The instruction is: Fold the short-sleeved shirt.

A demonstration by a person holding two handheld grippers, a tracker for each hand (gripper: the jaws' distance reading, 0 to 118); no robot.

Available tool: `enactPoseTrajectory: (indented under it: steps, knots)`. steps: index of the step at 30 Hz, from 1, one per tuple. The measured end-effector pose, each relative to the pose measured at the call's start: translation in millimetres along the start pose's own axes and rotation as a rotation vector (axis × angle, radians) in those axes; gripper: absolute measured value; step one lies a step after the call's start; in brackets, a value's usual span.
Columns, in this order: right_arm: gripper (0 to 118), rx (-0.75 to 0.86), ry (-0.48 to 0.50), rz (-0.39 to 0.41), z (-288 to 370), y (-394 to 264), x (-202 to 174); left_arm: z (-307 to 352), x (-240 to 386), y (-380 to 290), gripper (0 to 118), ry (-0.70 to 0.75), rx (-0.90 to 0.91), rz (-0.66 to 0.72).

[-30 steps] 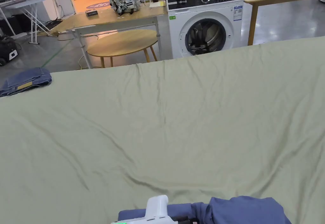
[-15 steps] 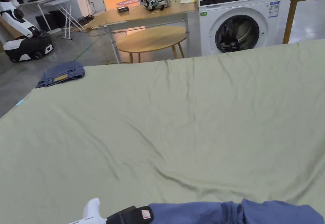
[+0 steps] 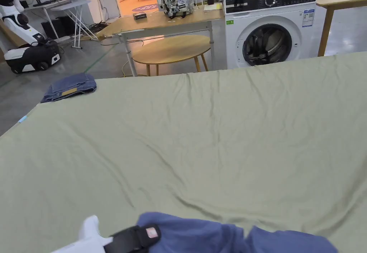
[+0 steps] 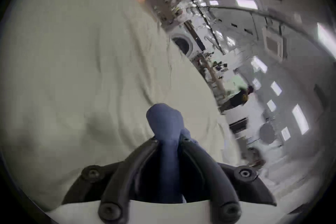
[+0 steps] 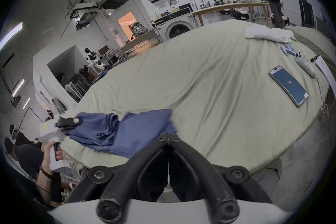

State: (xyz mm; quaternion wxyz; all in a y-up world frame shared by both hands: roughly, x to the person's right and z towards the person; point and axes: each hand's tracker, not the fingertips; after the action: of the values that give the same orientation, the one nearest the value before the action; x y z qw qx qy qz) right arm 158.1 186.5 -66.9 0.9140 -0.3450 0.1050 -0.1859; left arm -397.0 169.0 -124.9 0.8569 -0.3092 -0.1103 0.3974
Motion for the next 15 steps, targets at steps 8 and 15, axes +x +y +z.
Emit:
enactPoseTrajectory:
  steps: [8,15]
  knots:
    - [0,0.013,0.008,-0.038,3.7,-3.4,5.7,-78.8,115.9,-29.4,8,-0.007,-0.21,-0.333]
    - [0,0.041,-0.026,-0.067,16.8,-11.6,13.5,-176.2,153.5,-96.3,8,-0.01,-0.439,-0.457]
